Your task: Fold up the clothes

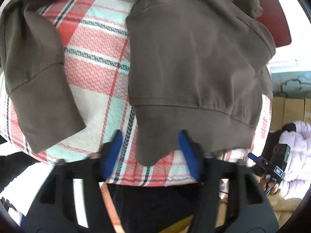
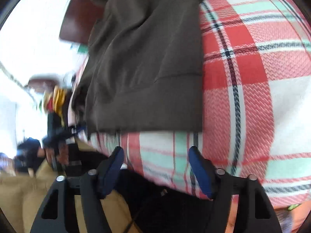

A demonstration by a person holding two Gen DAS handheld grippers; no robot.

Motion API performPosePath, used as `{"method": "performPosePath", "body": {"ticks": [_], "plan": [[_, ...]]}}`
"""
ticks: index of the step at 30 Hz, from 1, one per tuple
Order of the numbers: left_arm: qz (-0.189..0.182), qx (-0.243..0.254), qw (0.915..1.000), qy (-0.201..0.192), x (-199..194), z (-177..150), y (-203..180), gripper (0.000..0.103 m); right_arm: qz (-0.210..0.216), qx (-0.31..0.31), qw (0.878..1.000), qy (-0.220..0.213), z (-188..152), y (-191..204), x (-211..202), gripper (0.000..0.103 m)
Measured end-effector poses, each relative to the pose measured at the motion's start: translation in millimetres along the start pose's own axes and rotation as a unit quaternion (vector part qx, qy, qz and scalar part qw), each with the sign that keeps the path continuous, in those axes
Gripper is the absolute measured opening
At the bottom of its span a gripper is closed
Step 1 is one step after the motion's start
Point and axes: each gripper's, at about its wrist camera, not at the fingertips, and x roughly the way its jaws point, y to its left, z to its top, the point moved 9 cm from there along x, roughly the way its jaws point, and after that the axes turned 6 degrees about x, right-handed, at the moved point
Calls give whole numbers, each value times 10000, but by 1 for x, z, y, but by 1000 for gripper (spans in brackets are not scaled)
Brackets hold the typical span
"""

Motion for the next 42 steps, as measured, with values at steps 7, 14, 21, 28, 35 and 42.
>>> {"method": "performPosePath", "body": {"ticks": [7,14,21,28,35,42], "plan": [[340,308,9989,-24,16,6,-12,69,82,179,9933,-1139,38,0,-16,71],[407,220,9988,153,34,11,-8,69,-225,4,9939,-1079,54,-9,-26,74],[562,114,9982,177,30,14,-1,29,397,-305,9969,-612,60,10,24,86],[204,-83,9997,40,10,13,1,8,295,-337,9989,-132,40,17,30,9],[87,45,9999,119,-8,-1,5,8,106,-356,9984,430,9,21,29,8],[362,-20,9985,404,-6,-16,24,8,-50,-298,9958,866,-18,15,39,8]]}}
